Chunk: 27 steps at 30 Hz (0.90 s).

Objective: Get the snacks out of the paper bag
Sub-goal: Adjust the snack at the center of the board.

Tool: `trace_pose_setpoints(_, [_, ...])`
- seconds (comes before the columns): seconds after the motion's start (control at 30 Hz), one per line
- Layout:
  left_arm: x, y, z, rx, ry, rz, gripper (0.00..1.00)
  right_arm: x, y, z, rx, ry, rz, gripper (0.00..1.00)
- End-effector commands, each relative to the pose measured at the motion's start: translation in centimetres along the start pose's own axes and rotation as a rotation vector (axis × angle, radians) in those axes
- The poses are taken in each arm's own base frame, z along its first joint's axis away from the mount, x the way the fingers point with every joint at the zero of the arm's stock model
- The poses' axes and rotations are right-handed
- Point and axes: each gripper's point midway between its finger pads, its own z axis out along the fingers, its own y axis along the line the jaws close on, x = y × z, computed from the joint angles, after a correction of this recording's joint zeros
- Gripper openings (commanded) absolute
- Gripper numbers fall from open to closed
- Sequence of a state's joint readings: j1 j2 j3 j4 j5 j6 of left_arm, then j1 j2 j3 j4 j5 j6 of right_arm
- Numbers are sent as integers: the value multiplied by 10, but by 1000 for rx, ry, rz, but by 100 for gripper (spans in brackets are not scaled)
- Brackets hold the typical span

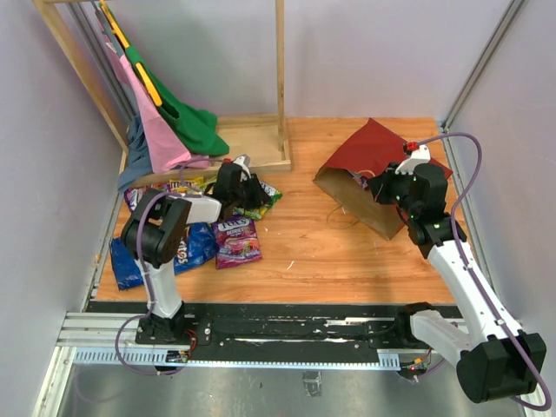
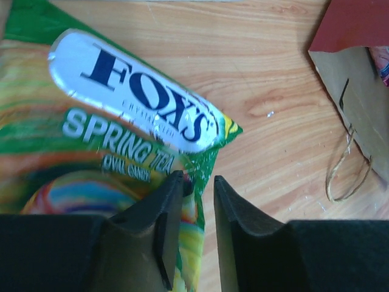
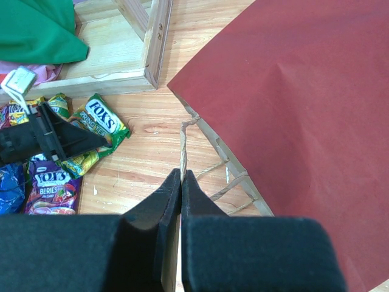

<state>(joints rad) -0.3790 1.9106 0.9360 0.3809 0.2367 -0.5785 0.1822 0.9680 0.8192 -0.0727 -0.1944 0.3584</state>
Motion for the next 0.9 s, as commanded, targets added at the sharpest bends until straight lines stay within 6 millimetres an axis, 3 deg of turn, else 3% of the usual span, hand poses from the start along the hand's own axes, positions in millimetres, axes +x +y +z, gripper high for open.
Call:
trace_pose_setpoints(0.0, [-31, -16, -40, -1, -86, 102, 35, -3, 1, 0, -15, -17, -12, 1])
trace_pose_setpoints(0.17, [-58, -16, -78, -39, -182, 112, 39, -3, 1, 1, -17, -15, -10, 1])
trace_pose_setpoints(0.3, [-59, 12, -90, -85, -214, 30, 40, -2, 2, 1, -25, -11, -5, 1])
trace_pose_setpoints(0.47, [-42, 48, -78, -123, -197, -88, 36, -3, 3, 0, -31, -15, -7, 1])
trace_pose_setpoints(0.63, [-19, 64, -49, -124, -104, -135, 31, -4, 3, 0, -27, -17, -10, 1])
trace_pose_setpoints(0.87, [-26, 76, -36, -183, -103, -134, 31, -1, 2, 4, -27, -4, -6, 1])
